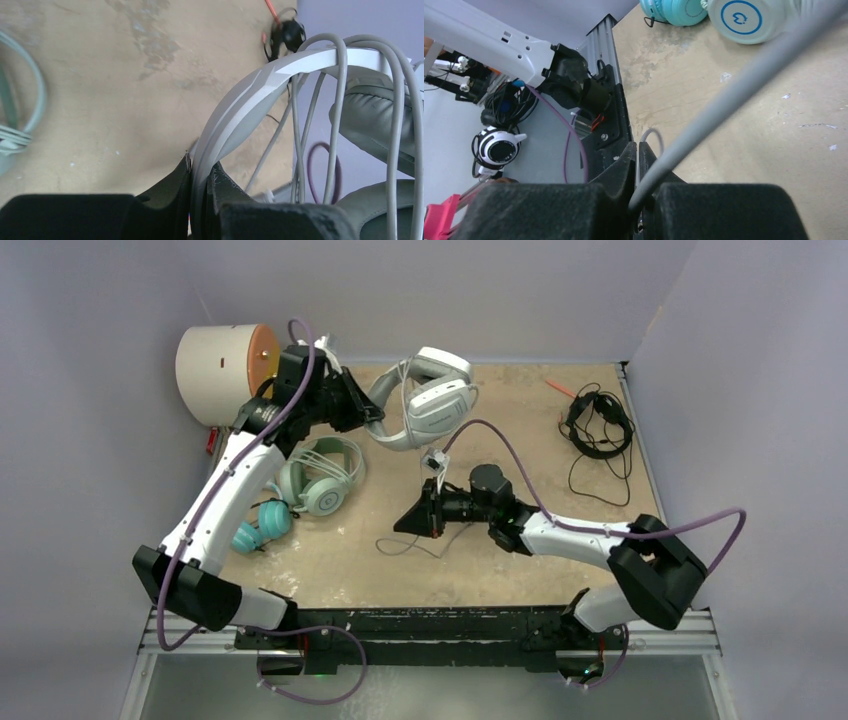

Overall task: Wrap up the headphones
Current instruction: Wrap the headphones cable around the headphones.

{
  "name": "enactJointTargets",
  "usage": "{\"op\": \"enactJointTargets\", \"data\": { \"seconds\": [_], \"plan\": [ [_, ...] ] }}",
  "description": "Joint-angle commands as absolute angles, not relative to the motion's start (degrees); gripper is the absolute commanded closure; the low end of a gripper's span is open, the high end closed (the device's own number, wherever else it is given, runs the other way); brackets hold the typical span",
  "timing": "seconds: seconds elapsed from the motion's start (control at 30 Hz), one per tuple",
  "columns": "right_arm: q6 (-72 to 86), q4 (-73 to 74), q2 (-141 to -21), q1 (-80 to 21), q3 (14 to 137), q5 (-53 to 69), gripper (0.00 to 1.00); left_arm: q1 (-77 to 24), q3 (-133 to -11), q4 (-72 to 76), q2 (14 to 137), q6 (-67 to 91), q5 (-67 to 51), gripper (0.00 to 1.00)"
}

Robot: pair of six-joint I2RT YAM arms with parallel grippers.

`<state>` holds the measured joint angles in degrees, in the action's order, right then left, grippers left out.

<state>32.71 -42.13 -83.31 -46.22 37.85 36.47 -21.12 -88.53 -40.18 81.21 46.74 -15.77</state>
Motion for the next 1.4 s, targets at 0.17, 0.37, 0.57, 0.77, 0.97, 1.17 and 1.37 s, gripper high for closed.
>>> {"op": "enactJointTargets", "data": {
  "seconds": [0.17,0.37,0.57,0.77,0.97,1.17,1.37],
  "plan": [
    [29.38,-33.98,-76.64,-52.14,38.76,31.33,0.95,-20.57,-86.79,-38.67,76.59,53.96,12.71,1.00],
    [27.75,-28.72,-74.10,-53.09,42.66,31.66,0.95,-20.57,-83.89,-39.52,77.00,52.35,21.32,1.00],
    [21.97,-16.65,-72.25,-53.17,50.96,29.39,0.95,-20.65,-79.95,-37.28,76.92,41.10,25.41,1.00],
    [15.68,-2.16,-74.34,-53.03,61.85,24.26,0.96,-21.93,-73.31,-33.58,75.00,29.58,28.26,1.00],
    [5.87,13.83,-79.25,-53.01,75.00,13.52,0.95,-28.05,-69.37,-33.09,76.17,19.19,37.37,1.00],
    [-1.18,16.91,-79.90,-53.08,77.93,-3.04,0.88,-31.82,-69.20,-37.20,78.88,15.99,36.34,1.00],
    [-7.06,11.07,-81.02,-53.08,74.45,-17.10,0.88,-33.37,-70.68,-41.68,79.18,14.75,19.87,1.00]
  ]
}}
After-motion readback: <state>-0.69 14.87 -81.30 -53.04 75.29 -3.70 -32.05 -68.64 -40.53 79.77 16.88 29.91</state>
